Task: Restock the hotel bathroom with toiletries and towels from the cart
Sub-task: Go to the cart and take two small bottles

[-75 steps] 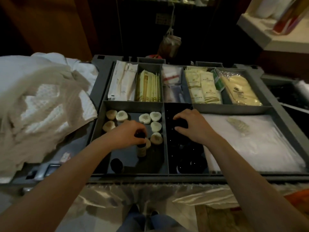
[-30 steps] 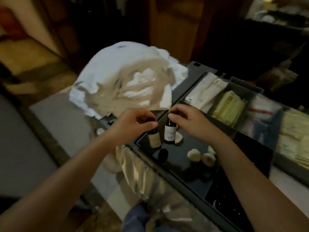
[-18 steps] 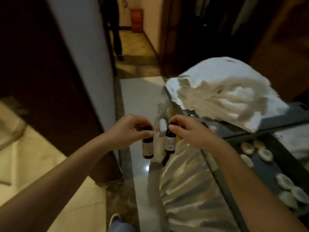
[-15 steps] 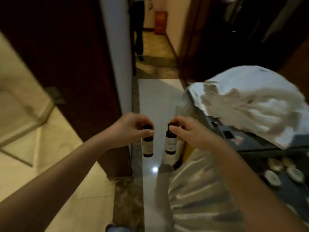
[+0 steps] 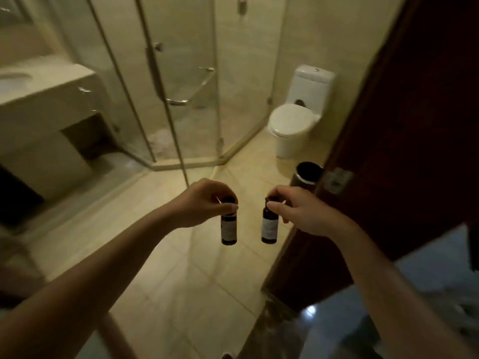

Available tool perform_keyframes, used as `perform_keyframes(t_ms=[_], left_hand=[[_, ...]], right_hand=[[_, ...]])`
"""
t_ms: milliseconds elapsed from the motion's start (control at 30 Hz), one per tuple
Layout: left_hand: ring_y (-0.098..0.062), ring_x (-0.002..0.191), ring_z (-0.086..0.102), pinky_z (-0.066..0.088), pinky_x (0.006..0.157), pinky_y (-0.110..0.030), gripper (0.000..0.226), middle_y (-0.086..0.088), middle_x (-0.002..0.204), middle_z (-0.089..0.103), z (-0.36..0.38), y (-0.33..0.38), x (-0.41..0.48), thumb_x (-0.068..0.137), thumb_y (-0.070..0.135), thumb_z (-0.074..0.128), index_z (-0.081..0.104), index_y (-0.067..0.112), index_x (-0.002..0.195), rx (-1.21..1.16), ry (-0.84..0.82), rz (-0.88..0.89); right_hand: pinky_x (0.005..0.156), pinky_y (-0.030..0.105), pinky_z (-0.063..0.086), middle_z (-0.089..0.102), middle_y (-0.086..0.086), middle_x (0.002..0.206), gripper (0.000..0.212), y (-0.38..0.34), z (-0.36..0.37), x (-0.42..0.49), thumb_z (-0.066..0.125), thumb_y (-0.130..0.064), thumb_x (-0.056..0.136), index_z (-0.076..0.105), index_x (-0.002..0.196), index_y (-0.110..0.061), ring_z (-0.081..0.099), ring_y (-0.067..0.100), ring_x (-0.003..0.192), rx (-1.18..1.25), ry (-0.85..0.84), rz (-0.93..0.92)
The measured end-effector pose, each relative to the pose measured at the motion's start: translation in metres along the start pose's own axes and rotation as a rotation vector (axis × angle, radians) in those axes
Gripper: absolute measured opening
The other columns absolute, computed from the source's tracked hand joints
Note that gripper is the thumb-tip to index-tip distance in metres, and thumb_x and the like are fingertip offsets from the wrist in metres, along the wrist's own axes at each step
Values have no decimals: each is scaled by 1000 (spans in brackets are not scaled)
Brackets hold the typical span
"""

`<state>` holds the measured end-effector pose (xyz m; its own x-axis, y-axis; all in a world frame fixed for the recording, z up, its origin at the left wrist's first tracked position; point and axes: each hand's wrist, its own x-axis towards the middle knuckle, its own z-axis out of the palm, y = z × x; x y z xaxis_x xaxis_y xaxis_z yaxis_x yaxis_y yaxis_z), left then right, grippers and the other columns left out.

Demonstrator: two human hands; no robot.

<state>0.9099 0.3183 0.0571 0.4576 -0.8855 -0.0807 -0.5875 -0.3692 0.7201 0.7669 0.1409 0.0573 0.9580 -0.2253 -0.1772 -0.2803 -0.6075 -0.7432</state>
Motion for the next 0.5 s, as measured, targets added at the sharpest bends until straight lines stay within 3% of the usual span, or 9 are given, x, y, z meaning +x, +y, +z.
perform_keyframes(t_ms=[100, 300, 500], left_hand=[[-20, 84, 62, 52, 74, -34, 13, -1, 87, 68, -41, -41, -16, 85, 18, 65, 68, 13, 96, -19, 101, -90], [0, 80, 60, 47, 67, -8, 11, 8, 86, 65, -103, -101, -44, 84, 14, 66, 67, 17, 94, -51, 333, -211], [-2, 83, 60, 48, 66, -13, 14, 15, 87, 61, -157, -158, -41, 84, 16, 65, 62, 25, 95, -48, 519, -318]], right_hand=[[67, 29, 45, 55, -10, 88, 11, -30, 22, 58, 48, -24, 96, 56, 101, -18, 52, 11, 70, -21, -88, -87], [61, 21, 44, 56, -11, 88, 9, -84, 58, 163, 49, -20, 96, 56, 98, -17, 51, 10, 66, -57, -247, -249], [65, 29, 48, 58, -11, 90, 10, -130, 87, 269, 48, -24, 96, 57, 101, -20, 54, 11, 69, -88, -370, -354]])
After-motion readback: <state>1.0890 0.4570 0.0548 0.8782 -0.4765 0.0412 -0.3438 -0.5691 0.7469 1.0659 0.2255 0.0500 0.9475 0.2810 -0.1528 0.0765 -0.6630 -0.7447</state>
